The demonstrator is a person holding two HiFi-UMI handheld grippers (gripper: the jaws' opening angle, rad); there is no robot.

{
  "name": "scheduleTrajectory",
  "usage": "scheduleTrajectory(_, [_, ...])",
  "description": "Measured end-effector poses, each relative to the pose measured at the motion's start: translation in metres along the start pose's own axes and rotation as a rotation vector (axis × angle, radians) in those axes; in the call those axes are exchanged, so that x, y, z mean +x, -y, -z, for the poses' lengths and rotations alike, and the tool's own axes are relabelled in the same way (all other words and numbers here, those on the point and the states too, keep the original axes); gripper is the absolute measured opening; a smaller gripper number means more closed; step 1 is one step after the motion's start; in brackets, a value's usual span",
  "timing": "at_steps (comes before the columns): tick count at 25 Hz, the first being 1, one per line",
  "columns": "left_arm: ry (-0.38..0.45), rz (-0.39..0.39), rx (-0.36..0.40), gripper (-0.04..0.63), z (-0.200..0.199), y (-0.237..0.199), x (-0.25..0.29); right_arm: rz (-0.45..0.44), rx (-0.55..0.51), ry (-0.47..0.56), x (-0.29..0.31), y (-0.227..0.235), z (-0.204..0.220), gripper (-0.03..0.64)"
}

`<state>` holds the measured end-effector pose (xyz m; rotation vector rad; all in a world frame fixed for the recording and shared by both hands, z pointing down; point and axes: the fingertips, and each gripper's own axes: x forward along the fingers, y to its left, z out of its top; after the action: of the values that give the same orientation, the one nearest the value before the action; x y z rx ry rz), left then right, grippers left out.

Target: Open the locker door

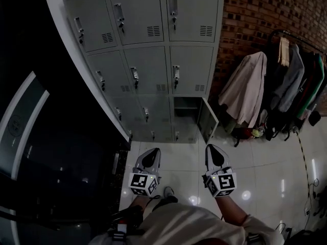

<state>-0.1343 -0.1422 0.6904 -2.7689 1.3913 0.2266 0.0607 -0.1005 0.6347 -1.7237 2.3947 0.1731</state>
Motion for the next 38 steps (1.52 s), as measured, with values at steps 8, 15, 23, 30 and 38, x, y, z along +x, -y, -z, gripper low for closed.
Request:
scheduleTrajectory(8, [0.025,0.021,0.001,0.054,0.001,0.068,-0.018,0.005,0.029,0.022,-0.061,0.015,-0.013,0.002])
scheduleTrajectory(15, [-0.009,0.013,0.001,0.054,0.015,0.106,-0.041,-0.015,0.062,0.035,-0.094,0.007,-0.021,0.002])
scheduleTrajectory(23, [-0.002,0.0,-0.024,0.054,0.002,0.143,-0.061,-0.052,0.053,0.009,-0.126,0.003,-0.035,0.002])
scheduleTrajectory(30, [0.013,0.012,-0.017,0.054,-0.015,0.149,-0.071,-0.045,0.037,0.028,-0.138,-0.006,-0.052,0.002])
scheduleTrajectory(38, [0.046,-0.005,0.019,0.054,-0.046,0.127,-0.104,-0.039,0.001,0.056,-0.144,-0.031,-0.073,0.002])
